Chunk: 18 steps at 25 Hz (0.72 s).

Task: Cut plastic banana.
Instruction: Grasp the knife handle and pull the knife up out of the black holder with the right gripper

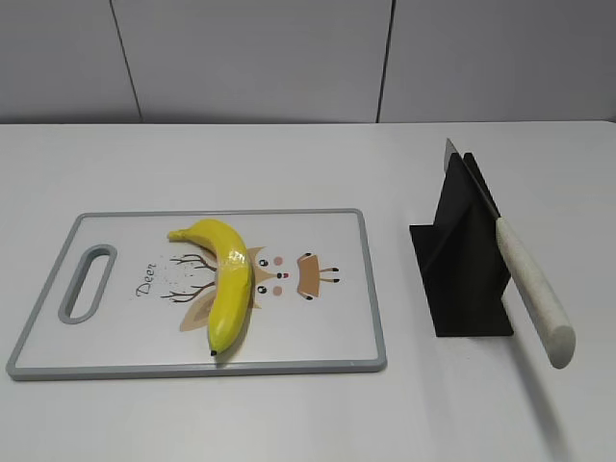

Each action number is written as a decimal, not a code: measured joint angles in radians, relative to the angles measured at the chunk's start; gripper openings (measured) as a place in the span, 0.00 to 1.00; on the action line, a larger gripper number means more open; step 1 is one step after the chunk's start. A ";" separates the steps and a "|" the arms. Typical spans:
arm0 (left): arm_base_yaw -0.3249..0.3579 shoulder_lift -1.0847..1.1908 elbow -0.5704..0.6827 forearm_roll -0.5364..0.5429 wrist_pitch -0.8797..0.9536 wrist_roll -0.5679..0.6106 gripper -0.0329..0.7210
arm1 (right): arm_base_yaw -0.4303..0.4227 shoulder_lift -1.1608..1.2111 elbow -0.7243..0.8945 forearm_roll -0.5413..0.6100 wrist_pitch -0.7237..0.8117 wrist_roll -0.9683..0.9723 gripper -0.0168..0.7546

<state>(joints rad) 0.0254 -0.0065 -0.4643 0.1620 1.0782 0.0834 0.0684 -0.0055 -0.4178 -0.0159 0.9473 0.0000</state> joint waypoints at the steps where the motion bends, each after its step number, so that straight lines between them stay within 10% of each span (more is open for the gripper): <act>1: 0.000 0.000 0.000 0.000 0.000 0.000 0.82 | 0.000 0.000 0.000 0.000 0.000 0.000 0.60; 18: 0.000 0.000 0.000 0.000 0.000 0.000 0.81 | 0.000 0.167 -0.071 0.041 0.041 0.006 0.60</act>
<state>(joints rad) 0.0254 -0.0065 -0.4643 0.1620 1.0782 0.0834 0.0684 0.1618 -0.4889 0.0251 0.9887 0.0056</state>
